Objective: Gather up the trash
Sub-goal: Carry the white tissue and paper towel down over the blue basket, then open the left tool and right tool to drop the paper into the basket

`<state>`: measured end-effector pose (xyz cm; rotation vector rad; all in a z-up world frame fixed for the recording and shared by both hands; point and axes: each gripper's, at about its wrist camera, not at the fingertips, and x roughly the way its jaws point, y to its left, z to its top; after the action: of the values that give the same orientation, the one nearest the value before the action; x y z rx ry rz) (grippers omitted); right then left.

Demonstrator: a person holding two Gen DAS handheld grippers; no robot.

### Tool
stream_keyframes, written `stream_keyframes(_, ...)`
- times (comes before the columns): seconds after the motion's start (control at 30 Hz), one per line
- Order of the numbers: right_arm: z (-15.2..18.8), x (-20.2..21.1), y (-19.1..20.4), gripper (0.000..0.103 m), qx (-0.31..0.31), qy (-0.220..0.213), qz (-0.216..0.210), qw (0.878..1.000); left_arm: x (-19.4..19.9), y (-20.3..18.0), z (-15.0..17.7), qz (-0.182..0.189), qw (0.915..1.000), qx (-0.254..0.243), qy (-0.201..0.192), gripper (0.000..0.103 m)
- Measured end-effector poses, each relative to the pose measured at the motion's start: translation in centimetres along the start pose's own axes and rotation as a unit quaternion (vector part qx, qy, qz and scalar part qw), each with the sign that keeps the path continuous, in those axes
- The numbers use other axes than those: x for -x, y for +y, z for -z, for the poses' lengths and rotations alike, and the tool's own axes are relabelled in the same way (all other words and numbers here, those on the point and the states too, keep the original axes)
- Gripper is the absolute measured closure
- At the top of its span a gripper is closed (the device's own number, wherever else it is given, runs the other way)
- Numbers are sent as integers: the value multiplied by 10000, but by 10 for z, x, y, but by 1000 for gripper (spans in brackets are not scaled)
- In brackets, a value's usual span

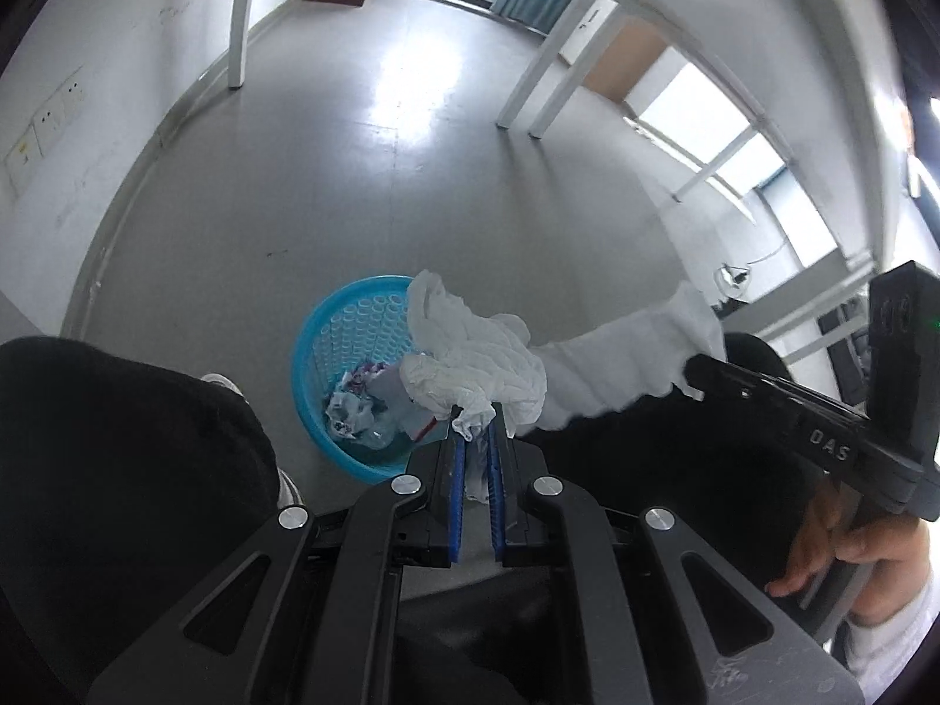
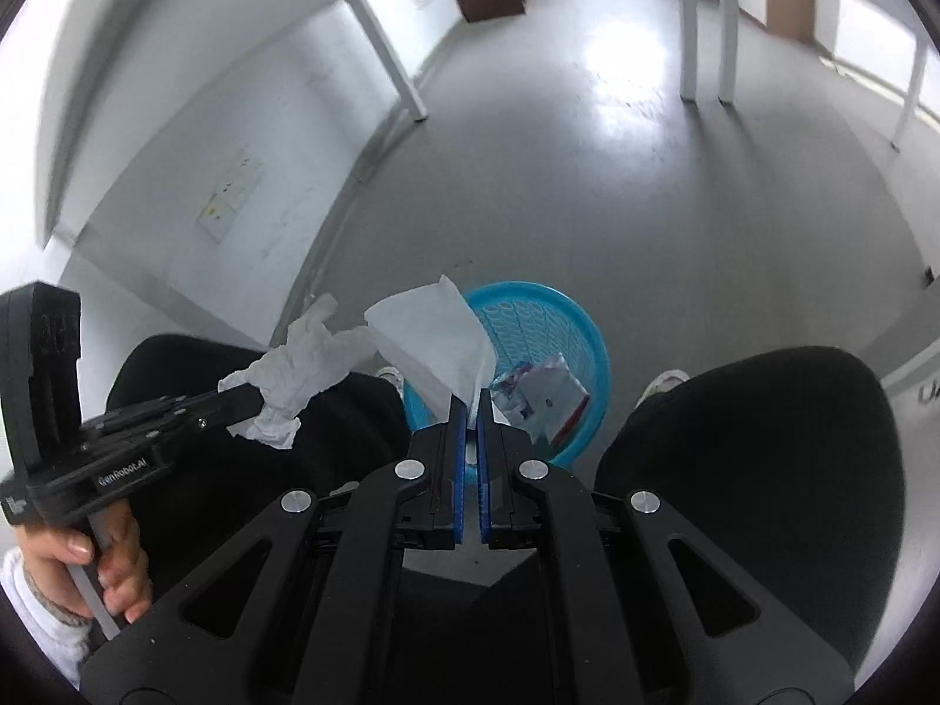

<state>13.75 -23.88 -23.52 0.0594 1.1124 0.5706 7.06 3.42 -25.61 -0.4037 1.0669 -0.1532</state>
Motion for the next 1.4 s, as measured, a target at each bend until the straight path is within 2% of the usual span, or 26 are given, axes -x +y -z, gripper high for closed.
stream_keyframes(0.1, -6, -14, -7, 100, -165, 52, 55, 9998, -17, 2, -9, -60, 9998, 134, 152, 97)
stream_keyframes(0.23, -11, -38, -10, 100, -203, 426, 187, 9987, -36, 5, -15, -42, 9993, 198, 309, 97)
stream_keyframes(0.47, -23, -73, -15, 100, -311, 739, 273, 9964, -67, 14, -28, -105, 9975, 421, 561, 97)
stream_keyframes(0.57, -28, -87, -13, 100, -264, 796, 480, 9953, -81, 18, -35, -129, 9961, 520, 698, 97)
stream_keyframes(0.83, -41, -129, -19, 100, -365, 1087, 634, 9914, -115, 26, -47, -398, 9924, 603, 1001, 97)
stream_keyframes(0.93, -47, -153, -22, 100, -444, 1245, 657, 9890, -130, 33, -48, -633, 9882, 674, 1218, 97)
stream_keyframes(1.13, -57, -203, -33, 100, -567, 1642, 846, 9812, -147, 50, -57, -624, 9838, 1010, 1345, 97)
stream_keyframes(1.3, -64, -235, -51, 100, -788, 1848, 1087, 9736, -171, 62, -62, -798, 9777, 1231, 1504, 97)
stream_keyframes(1.4, -65, -250, -63, 100, -1064, 2013, 1026, 9683, -182, 67, -63, -874, 9741, 1326, 1611, 97)
